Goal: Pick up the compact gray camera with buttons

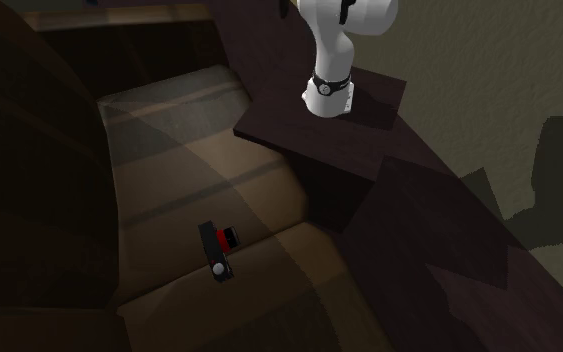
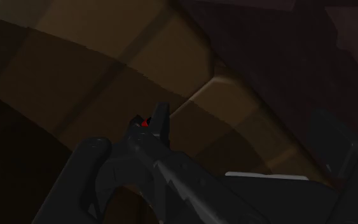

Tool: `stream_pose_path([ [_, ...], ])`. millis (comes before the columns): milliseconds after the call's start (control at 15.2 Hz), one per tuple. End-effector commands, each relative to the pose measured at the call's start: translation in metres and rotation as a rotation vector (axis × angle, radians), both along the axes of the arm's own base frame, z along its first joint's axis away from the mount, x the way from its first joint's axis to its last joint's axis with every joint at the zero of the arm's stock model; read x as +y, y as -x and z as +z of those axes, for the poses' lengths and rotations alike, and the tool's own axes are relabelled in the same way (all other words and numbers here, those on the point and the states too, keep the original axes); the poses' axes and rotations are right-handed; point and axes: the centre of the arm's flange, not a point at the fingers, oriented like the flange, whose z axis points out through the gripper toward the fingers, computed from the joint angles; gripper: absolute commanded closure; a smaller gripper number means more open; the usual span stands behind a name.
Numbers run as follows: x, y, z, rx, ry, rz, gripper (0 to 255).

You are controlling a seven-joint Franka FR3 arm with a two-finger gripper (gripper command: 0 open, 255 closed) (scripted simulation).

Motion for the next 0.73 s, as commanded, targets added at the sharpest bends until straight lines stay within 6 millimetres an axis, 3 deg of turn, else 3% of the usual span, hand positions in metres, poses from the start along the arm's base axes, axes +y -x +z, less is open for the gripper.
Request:
stream_pose_path([
  [0,0.0,0.0,0.0,0.0,0.0,0.0,0],
  [660,-0.03,-0.076,-0.102,-0.015,0.028,0.151,0],
])
